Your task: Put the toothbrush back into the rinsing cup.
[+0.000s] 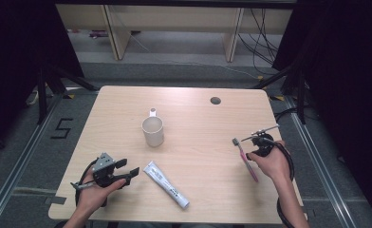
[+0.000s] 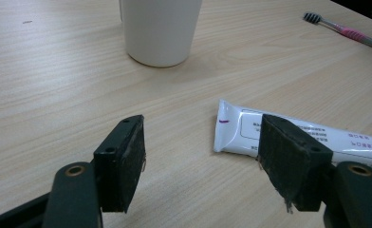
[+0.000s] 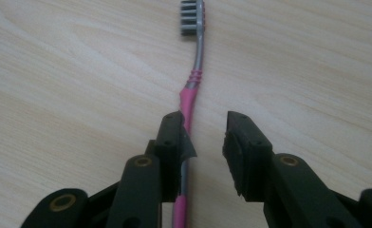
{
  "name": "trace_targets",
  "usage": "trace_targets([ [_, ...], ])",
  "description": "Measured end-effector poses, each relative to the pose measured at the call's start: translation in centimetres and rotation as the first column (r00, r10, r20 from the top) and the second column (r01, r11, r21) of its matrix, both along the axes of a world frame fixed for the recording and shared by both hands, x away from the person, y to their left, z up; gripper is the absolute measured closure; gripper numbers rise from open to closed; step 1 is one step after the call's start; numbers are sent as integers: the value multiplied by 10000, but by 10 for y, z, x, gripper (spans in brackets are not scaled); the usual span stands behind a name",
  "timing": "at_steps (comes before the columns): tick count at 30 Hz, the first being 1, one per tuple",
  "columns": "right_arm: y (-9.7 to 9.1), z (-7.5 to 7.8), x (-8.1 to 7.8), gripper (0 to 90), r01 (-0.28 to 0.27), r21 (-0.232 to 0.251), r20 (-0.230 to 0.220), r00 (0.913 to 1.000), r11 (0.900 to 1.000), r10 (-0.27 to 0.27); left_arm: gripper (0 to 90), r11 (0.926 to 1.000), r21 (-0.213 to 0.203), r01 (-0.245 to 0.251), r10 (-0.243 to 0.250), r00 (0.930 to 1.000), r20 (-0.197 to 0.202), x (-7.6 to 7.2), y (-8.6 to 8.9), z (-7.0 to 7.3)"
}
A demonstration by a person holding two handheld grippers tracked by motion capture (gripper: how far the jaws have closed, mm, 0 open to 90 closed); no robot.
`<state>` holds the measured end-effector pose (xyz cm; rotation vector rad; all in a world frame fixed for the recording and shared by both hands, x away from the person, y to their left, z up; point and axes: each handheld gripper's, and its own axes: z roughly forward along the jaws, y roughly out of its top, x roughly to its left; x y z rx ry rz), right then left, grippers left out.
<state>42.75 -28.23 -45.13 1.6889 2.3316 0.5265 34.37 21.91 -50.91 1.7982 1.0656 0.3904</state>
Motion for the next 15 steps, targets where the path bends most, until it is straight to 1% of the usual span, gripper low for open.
trace_targets([
  [1, 3, 1, 4, 677, 128, -177, -360, 9993, 9998, -134, 323, 10000, -1, 8, -8, 10000, 1, 0, 0, 0],
  [2, 4, 0, 8, 677, 3, -257, -501, 9987, 9997, -16, 322, 10000, -76, -31, 31, 10000, -12, -1, 0, -1],
  [3, 11, 1, 14, 681, 492, -206, -1112, 9925, 9986, -512, 322, 10000, 14, -44, 44, 10000, -50, -1, 0, -1],
  [4, 11, 1, 14, 681, 492, -206, -1112, 9925, 9986, -512, 322, 10000, 14, -44, 44, 10000, -50, -1, 0, -1],
  [5, 8, 0, 19, 683, 8, -335, -1262, 9920, 9994, -51, 323, 10000, -75, -2, 2, 10000, -38, 0, 1, -2],
  [7, 10, 0, 21, 686, 8, -356, -1281, 9917, 9994, -53, 323, 10000, -10, -43, 43, 10000, -59, -1, 1, -2],
  [8, 12, 0, 23, 690, -116, -354, -1428, 9897, 9993, 64, 322, 10000, -2, -37, 37, 10000, -55, 0, 1, -3],
  [9, 13, -1, 25, 691, -143, -446, -1429, 9897, 9989, 78, 322, 10000, 3, -35, 35, 10000, -63, 0, 1, -3],
  [10, 15, -2, 26, 695, -100, -435, -1487, 9889, 9990, 34, 322, 10000, -2, -26, 26, 10000, -65, 0, 1, -3],
  [11, 16, -2, 28, 697, -254, -687, -1693, 9855, 9973, 135, 322, 10000, -2, -23, 23, 10000, -72, -1, 1, -3],
  [12, 17, -1, 30, 701, -272, -546, -1907, 9815, 9981, 163, 322, 10000, 1, -15, 15, 10000, -68, -1, 1, -3],
  [14, 20, -3, 32, 709, -194, -631, -1921, 9813, 9978, 70, 321, 10000, -18, -24, 24, 10000, -66, -1, 1, -3],
  [15, 20, -5, 34, 718, -292, -689, -2098, 9777, 9972, 141, 322, 10000, -22, -37, 37, 10000, -81, -1, 2, -3],
])
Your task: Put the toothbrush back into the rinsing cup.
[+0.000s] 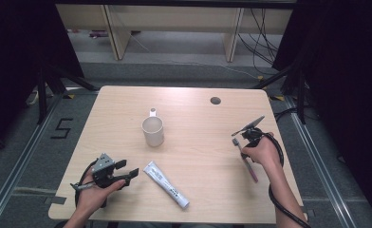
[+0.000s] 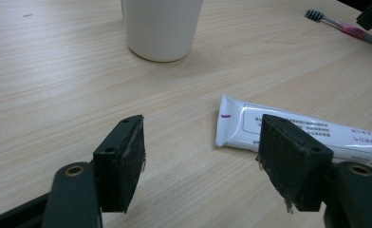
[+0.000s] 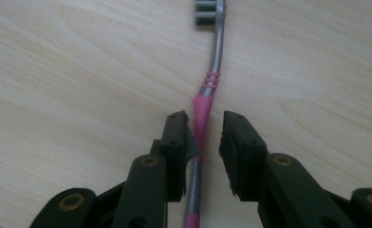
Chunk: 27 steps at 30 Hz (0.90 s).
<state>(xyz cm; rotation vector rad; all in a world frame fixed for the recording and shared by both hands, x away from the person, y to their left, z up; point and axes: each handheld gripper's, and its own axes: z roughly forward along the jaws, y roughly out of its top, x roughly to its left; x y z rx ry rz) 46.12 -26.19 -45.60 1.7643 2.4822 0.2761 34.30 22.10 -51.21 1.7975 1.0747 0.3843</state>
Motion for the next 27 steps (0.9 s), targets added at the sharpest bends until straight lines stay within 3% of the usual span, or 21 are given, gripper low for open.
trace_targets([
  [3, 1, -2, 2, 732, -11, 313, -340, 9994, 9995, 22, 321, 10000, 4, 0, 0, 10000, -7, 0, 0, 0],
  [4, 4, -4, 3, 743, 12, -223, -291, 9996, 9998, -19, 321, 10000, 15, 10, -10, 10000, -4, 0, 0, 0],
  [8, 6, -6, 5, 761, 42, -241, -369, 9993, 9997, -51, 321, 10000, 7, 33, -33, 10000, -23, 0, -1, 0],
  [14, 12, -7, 11, 778, 75, -570, -1028, 9946, 9983, -133, 320, 10000, 2, -2, 2, 10000, -76, 0, -1, 0],
  [18, 12, -9, 14, 782, -164, -858, -1182, 9930, 9962, 62, 320, 10000, -17, 84, -84, 9999, -66, 0, 0, -1],
  [27, 15, -15, 19, 811, -69, -1056, -1434, 9896, 9944, -84, 320, 10000, 39, 22, -22, 9999, -109, 0, 0, -1],
])
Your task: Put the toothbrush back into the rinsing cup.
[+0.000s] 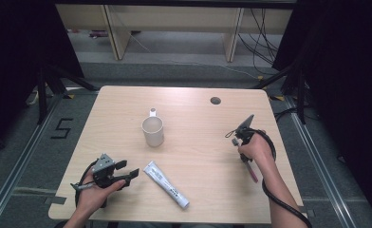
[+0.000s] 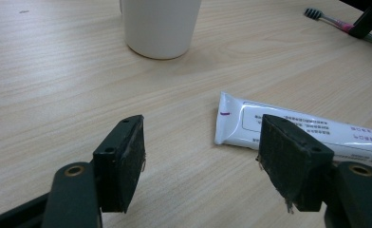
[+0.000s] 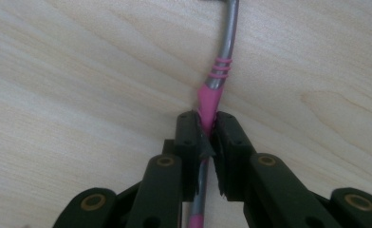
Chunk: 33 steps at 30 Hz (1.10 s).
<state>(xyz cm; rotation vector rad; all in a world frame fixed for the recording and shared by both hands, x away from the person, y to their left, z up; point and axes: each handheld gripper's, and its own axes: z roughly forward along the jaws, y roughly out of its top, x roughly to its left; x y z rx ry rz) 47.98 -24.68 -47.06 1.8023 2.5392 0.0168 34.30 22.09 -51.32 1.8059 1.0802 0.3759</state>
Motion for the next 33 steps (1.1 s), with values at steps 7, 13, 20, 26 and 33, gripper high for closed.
trace_targets([
  [7, -1, 0, 0, 828, 200, 49, -63, 9998, 9998, -200, 320, 10000, -22, 10, -10, 10000, 29, 0, 0, 0],
  [13, -7, 10, -3, 829, 197, 521, 273, 9994, 9984, -211, 321, 10000, -54, 0, 0, 10000, 25, 1, 0, -1],
  [20, -9, 24, -12, 828, 271, 1219, 1037, 9938, 9922, -399, 321, 10000, -6, -19, 19, 10000, 69, 1, 0, 0],
  [26, -9, 31, -22, 828, 143, 1450, 2330, 9713, 9893, -482, 321, 10000, -17, -48, 48, 9999, 96, 1, -1, 1],
  [33, -6, 38, -33, 828, 9, 2062, 3434, 9363, 9785, -733, 321, 10000, -50, -51, 52, 9999, 110, 1, -1, 0],
])
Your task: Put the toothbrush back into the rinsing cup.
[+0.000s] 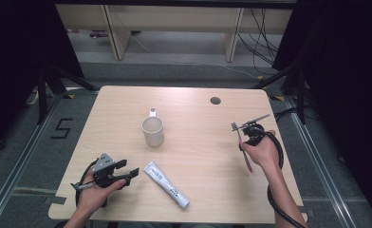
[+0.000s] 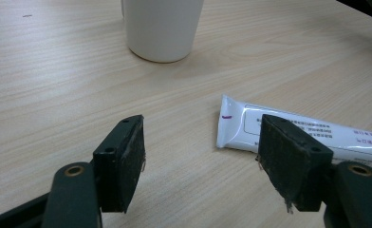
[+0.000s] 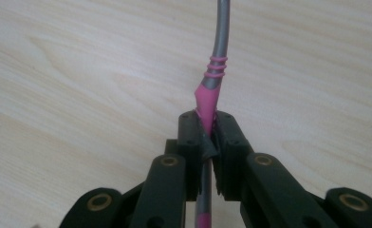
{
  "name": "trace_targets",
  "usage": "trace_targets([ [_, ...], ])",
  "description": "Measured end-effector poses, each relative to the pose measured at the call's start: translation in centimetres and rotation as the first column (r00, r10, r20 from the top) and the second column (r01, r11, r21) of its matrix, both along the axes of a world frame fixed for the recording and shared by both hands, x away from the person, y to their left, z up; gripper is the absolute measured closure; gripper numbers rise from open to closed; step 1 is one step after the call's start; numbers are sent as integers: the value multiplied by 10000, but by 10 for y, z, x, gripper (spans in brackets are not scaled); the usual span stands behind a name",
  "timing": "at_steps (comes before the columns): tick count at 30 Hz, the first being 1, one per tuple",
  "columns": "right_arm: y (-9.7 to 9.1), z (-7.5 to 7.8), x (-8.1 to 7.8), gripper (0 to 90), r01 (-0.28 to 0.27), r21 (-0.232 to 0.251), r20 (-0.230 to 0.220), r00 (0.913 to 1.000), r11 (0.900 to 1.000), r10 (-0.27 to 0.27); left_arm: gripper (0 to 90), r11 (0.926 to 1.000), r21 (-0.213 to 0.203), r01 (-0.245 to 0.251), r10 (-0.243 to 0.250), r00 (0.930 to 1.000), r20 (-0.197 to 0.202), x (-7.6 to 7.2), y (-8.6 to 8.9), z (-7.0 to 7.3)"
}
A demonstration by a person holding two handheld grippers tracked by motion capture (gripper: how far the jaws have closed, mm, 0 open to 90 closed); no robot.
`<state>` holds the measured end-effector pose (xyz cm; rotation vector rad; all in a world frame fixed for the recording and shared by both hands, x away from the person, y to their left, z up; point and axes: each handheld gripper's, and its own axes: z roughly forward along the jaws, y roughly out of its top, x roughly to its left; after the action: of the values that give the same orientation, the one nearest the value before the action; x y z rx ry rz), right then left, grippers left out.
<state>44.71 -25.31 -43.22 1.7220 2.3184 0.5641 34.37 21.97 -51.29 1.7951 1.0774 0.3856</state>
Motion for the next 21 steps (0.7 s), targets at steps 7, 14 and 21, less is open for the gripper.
trace_targets([
  [7, -3, 3, -4, 829, -610, 140, 1317, 9896, 9980, 586, 322, 10000, 52, -3, 3, 10000, 10, 0, 1, 0],
  [14, 2, 3, -11, 828, -552, 854, 2172, 9755, 9948, 355, 322, 10000, -76, -44, 45, 10000, 89, 0, 1, 0],
  [21, 7, 2, -19, 828, -758, 1409, 3150, 9487, 9871, 278, 323, 10000, 7, -93, 92, 9999, 144, 0, 1, 2],
])
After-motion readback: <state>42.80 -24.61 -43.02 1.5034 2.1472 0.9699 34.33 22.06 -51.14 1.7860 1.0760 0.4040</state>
